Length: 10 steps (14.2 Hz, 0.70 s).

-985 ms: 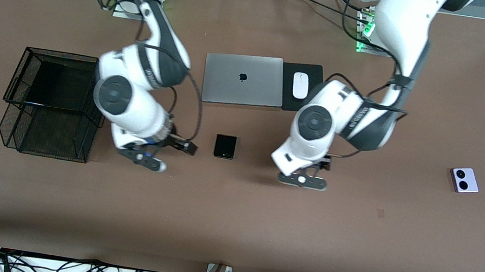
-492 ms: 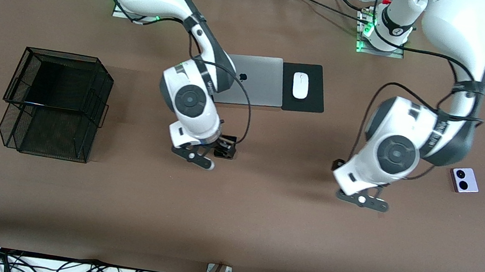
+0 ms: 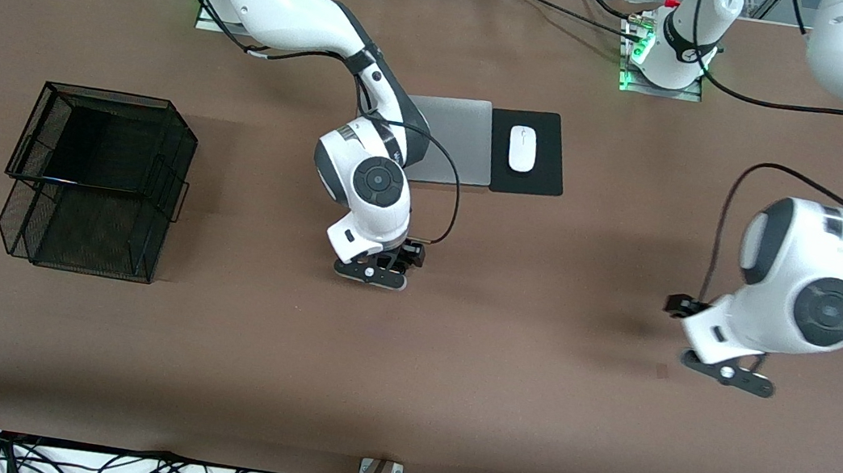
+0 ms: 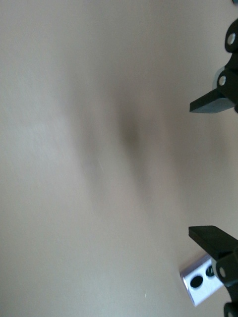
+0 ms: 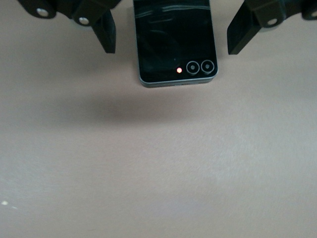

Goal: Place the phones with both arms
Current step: 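Grasp the black flip phone with the right gripper while the left gripper reaches lavender phone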

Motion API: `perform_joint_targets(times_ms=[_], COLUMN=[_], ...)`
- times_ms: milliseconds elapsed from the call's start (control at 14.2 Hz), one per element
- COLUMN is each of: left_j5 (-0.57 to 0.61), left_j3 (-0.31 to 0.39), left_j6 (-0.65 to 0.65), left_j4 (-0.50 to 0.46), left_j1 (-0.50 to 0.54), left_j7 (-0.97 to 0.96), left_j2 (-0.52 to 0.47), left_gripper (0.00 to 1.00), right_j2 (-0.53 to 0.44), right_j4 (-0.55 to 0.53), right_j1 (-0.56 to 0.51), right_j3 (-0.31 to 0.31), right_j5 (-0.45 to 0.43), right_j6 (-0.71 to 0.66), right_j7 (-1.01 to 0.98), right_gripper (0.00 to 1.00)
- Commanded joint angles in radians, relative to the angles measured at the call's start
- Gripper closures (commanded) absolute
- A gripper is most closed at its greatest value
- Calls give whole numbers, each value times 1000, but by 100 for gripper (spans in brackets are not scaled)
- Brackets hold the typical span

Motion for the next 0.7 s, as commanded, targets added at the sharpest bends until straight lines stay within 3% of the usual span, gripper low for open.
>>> perform_joint_targets(times_ms=[0,352,492,633], left_j5=[17,26,25,18], left_j3=[-13,-11,-11,-11], left_j6=[17,91,158,215], left_j4=[-38,-49,-87,-121], left_j1=[81,195,253,293], left_j7=[108,77,73,71], left_j2=[-37,-33,-33,-33], left_gripper=[0,0,0,0], right_j2=[14,16,14,16], right_j4=[29,7,-5,-11], right_j1=[7,7,7,7], right_j3=[-1,0,0,0], right_j5=[-10,1,82,105], right_j6=[-6,-3,2,22], right_j7=[-91,-140,-116,-114], right_gripper=[1,1,1,1])
